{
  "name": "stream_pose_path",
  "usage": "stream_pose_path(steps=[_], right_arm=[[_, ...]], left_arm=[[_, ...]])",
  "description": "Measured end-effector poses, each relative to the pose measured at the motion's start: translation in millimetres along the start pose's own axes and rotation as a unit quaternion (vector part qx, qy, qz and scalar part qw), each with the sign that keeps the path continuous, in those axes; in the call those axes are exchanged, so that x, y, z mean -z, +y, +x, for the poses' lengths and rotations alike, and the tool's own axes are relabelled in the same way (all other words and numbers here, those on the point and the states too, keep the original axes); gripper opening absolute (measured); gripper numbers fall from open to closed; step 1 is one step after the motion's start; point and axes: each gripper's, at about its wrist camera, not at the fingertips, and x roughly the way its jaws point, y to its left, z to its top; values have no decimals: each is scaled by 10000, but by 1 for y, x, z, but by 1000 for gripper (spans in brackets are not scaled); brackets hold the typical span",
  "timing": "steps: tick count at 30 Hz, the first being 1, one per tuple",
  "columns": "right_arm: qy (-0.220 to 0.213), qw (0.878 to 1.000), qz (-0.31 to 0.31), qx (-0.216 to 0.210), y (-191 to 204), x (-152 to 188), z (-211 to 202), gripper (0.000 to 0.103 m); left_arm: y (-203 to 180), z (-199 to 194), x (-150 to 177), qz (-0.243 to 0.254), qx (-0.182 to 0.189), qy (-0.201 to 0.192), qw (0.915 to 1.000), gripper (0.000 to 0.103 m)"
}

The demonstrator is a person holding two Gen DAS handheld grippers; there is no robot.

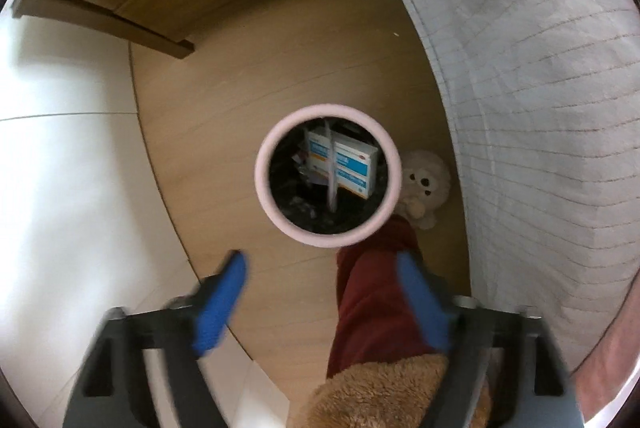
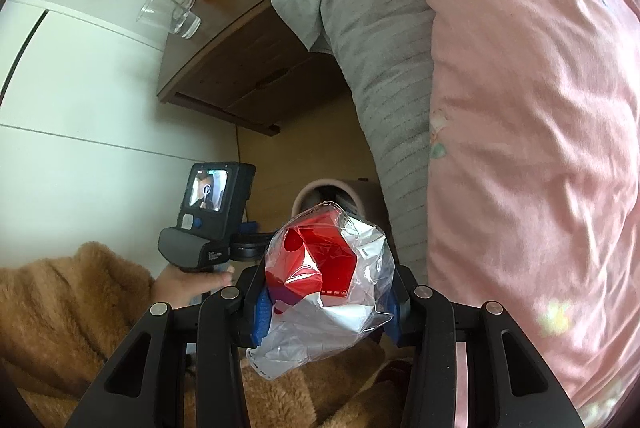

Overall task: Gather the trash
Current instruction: 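Open the right tool to drop the red wrapper into the bin, then move both open tools back over the bed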

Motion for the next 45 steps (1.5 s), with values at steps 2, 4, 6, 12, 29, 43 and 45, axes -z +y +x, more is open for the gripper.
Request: stream_pose_path(steps=[2, 4, 6, 12, 29, 43, 45], right_arm=[[20, 10000, 2, -18, 1, -1, 2, 43], [36, 10000, 0, -35, 1, -1, 5, 43], [52, 10000, -34, -53, 4, -2, 8, 43], [211, 9993, -171, -248, 17, -9, 34, 43], [1287, 9802, -1488, -197, 96, -34, 202, 49], [562, 9892, -1353, 57, 79, -33, 153, 92], [306, 9928, -1158, 83, 67, -32, 124, 92]], left_arm=[[2, 1, 1, -21, -107, 5, 9999, 85], [5, 4, 2, -98, -165, 54, 9998, 87], [12, 8, 4, -210, -178, 110, 9996, 87], [40, -2, 18, -675, -36, -35, 9977, 87], [133, -35, 51, -2186, -158, -491, 9744, 88], [146, -45, 54, -2416, 69, -644, 9682, 88], [140, -52, 49, -2312, 116, -735, 9701, 88]])
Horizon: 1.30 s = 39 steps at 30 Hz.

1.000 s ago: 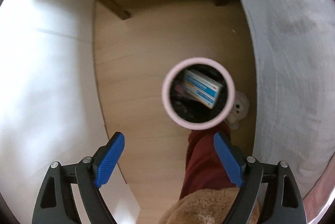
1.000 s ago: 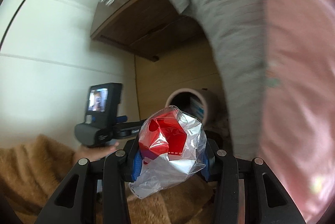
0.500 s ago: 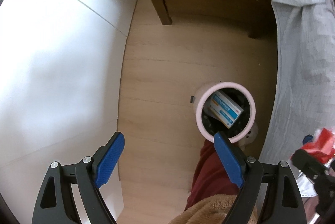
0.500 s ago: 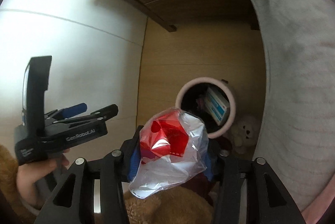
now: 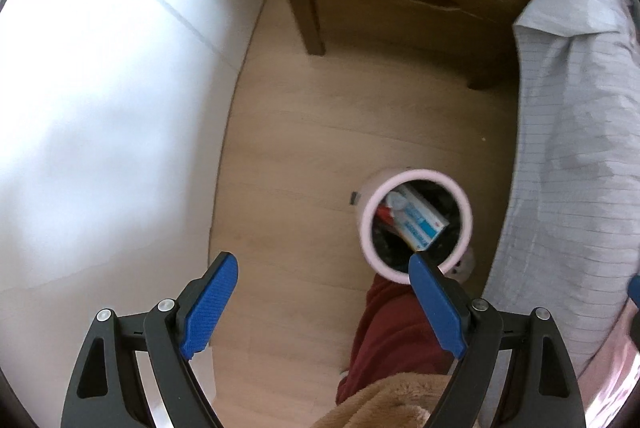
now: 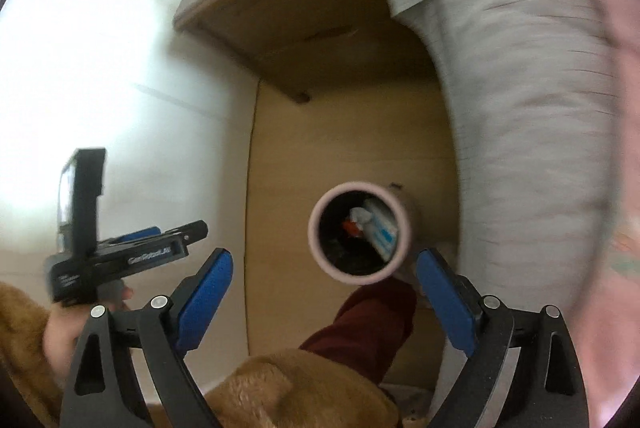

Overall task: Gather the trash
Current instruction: 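Move both open tools back over the bed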

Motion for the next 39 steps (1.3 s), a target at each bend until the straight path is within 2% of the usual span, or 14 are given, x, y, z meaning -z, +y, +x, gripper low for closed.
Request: stream_pose_path(steps=[6, 11, 15, 17, 18, 19, 20, 21, 23, 25, 26, 31, 36, 39], right_arm=[[-854, 9926, 826, 237, -46, 23, -91, 93], [-1473, 9691, 1973, 173, -106, 65, -159, 93], [-2031, 9383, 2750, 525, -147, 115, -210, 93], [-2318, 9146, 3240, 696, -171, 149, -236, 93], [-2472, 9002, 3487, 837, -180, 166, -248, 93], [-2633, 8838, 3741, 981, -190, 183, -260, 93], [-2823, 8641, 4024, 1084, -200, 206, -273, 93], [-2933, 8512, 4200, 1142, -207, 219, -282, 93], [-3196, 8127, 4689, 1324, -221, 259, -301, 93], [-3377, 7862, 4983, 1400, -231, 286, -313, 93], [-3516, 7694, 5131, 1458, -236, 303, -318, 94], [-3938, 7140, 5587, 1517, -252, 358, -329, 100], [-3971, 6864, 5979, 1167, -271, 399, -333, 102], [-4022, 6806, 6027, 1085, -283, 419, -338, 102]], left_arm=[[-68, -29, -14, 865, 315, -352, 9951, 88], [-169, -64, -14, 2293, 499, -738, 9693, 88], [-263, -98, 8, 3438, 784, -937, 9311, 88], [-319, -121, 30, 4135, 948, -1059, 8993, 88], [-336, -130, 39, 4339, 1029, -1096, 8883, 88], [-367, -144, 55, 4696, 1204, -1123, 8674, 88], [-385, -153, 66, 4892, 1286, -1131, 8552, 88], [-414, -165, 86, 5242, 1388, -1157, 8322, 88], [-450, -179, 115, 5672, 1522, -1191, 8006, 88], [-496, -194, 155, 6105, 1630, -1206, 7656, 88], [-510, -198, 167, 6207, 1661, -1187, 7570, 88], [-605, -226, 250, 6613, 1945, -1032, 7171, 88], [-684, -236, 333, 7019, 1875, -1101, 6783, 88], [-735, -227, 378, 7150, 1693, -1096, 6694, 88]])
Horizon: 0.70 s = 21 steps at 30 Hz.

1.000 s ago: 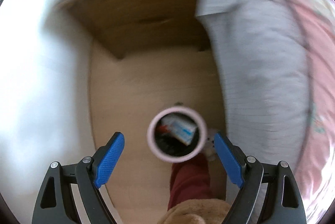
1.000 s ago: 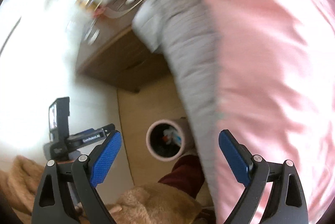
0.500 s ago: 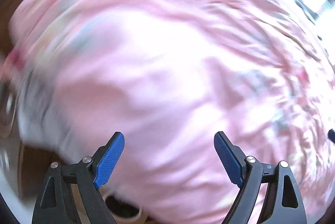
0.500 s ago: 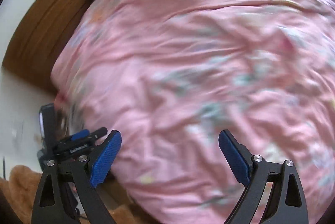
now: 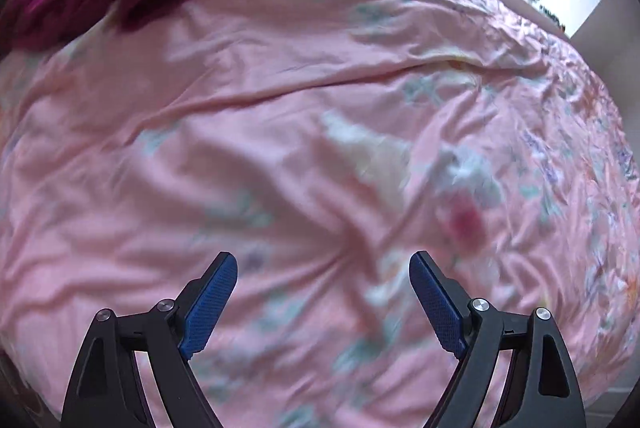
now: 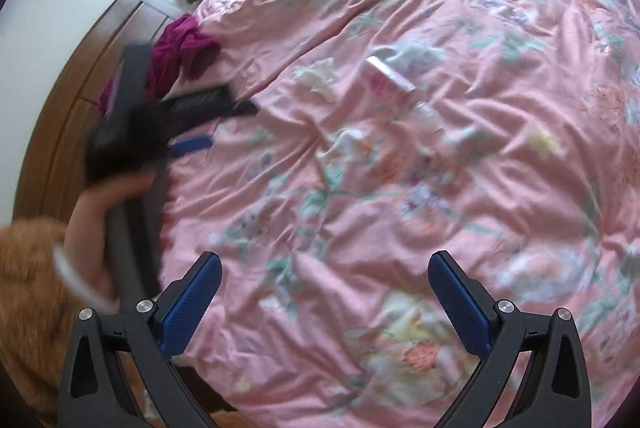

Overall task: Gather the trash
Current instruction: 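Move both open tools back over the bed, then grasp the white tissue with left tool while right tool closes on pink-labelled bottle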

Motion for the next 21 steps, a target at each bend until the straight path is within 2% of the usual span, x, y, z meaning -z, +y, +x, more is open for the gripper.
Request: stream_pose_path(steps=[3, 6, 10, 12, 13, 14, 15, 21], right_arm=[[39, 10000, -18, -55, -11, -12, -1, 102], [194, 9997, -54, -117, -22, -24, 7, 102], [292, 9993, 52, -220, -37, -35, 17, 102], [329, 9989, 168, -285, -43, -39, 23, 102], [332, 9987, 227, -320, -46, -41, 27, 102], [332, 9985, 272, -345, -48, -44, 30, 102], [323, 9984, 298, -347, -49, -47, 32, 102], [56, 9992, 239, -324, -46, -72, 43, 102]], left_arm=[[-23, 27, -27, 163, -129, 60, 9998, 88], [-47, 62, -51, 527, -418, 203, 9975, 88], [-57, 107, -65, 867, -719, 377, 9929, 88], [-56, 126, -67, 910, -727, 502, 9919, 88], [-53, 134, -68, 921, -647, 533, 9922, 66], [-49, 138, -67, 914, -522, 496, 9932, 20], [-46, 140, -67, 888, -536, 455, 9936, 11], [-35, 135, -60, 918, -289, 262, 9950, 10]])
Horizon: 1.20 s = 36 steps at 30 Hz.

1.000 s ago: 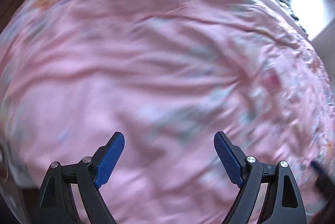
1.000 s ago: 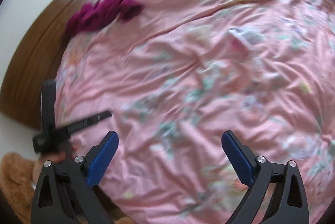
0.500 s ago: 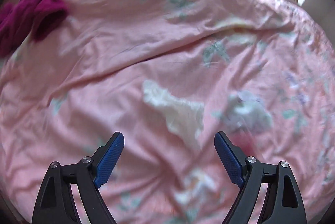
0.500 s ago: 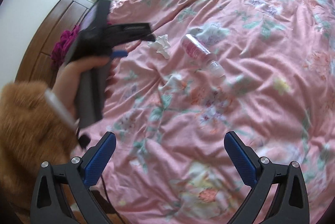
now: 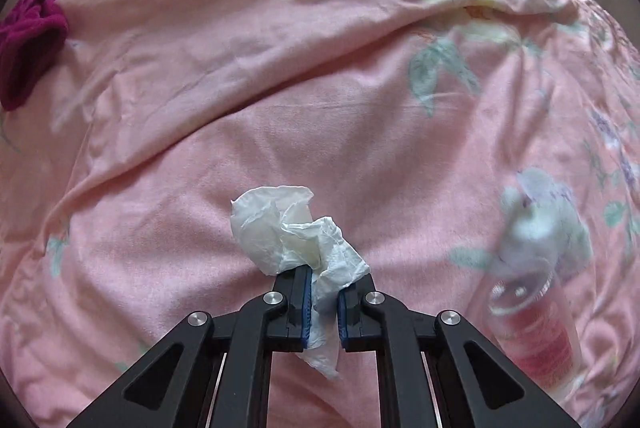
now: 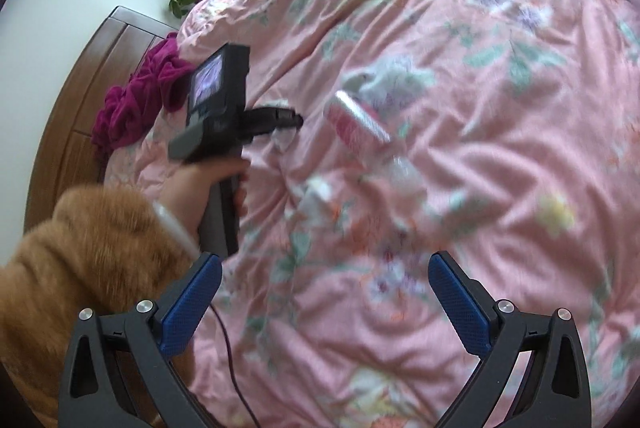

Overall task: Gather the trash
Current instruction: 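Grasp the white tissue with left tool while right tool closes on pink-labelled bottle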

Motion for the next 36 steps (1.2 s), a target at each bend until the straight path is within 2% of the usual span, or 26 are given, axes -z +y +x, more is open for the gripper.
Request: stream_pose_path(steps=[8, 11, 15, 18, 20, 23, 25, 26, 28, 29, 30, 33, 36], right_arm=[[181, 9950, -529, 824, 8, -55, 45, 102], [284, 9919, -723, 1008, 11, -75, 60, 103], [693, 9825, -1222, 1222, 20, -94, 89, 103], [834, 9742, -1506, 1458, 22, -102, 109, 103], [974, 9702, -1543, 1595, 20, -104, 124, 103], [1324, 9703, -1371, 1489, 12, -106, 143, 102], [1591, 9646, -1317, 1642, 8, -105, 154, 102], [1679, 9596, -1418, 1756, 8, -103, 158, 100], [1746, 9587, -1465, 1703, 6, -101, 161, 85], [1758, 9624, -1369, 1553, 2, -101, 160, 58], [1669, 9658, -1287, 1513, -2, -102, 158, 47], [1569, 9747, -1052, 1194, -12, -104, 148, 46], [1331, 9793, -916, 1215, -17, -101, 129, 46]], left_arm=[[5, -11, 22, 124, 82, 84, 9999, 10], [2, -16, 26, 139, 119, 107, 9998, 10], [7, -20, 30, 3, 194, 156, 9997, 10], [8, -20, 32, -48, 209, 166, 9996, 10], [11, -20, 33, -86, 240, 179, 9995, 10], [24, -14, 29, -183, 273, 223, 9992, 10], [30, -13, 29, -189, 275, 217, 9992, 10], [32, -12, 26, -197, 284, 217, 9992, 10], [36, -9, 26, -232, 301, 244, 9990, 10], [36, -8, 25, -232, 303, 241, 9990, 10], [37, -7, 25, -222, 300, 235, 9990, 10], [32, -6, 25, -195, 280, 223, 9992, 10], [32, -6, 28, -240, 301, 198, 9991, 10]])
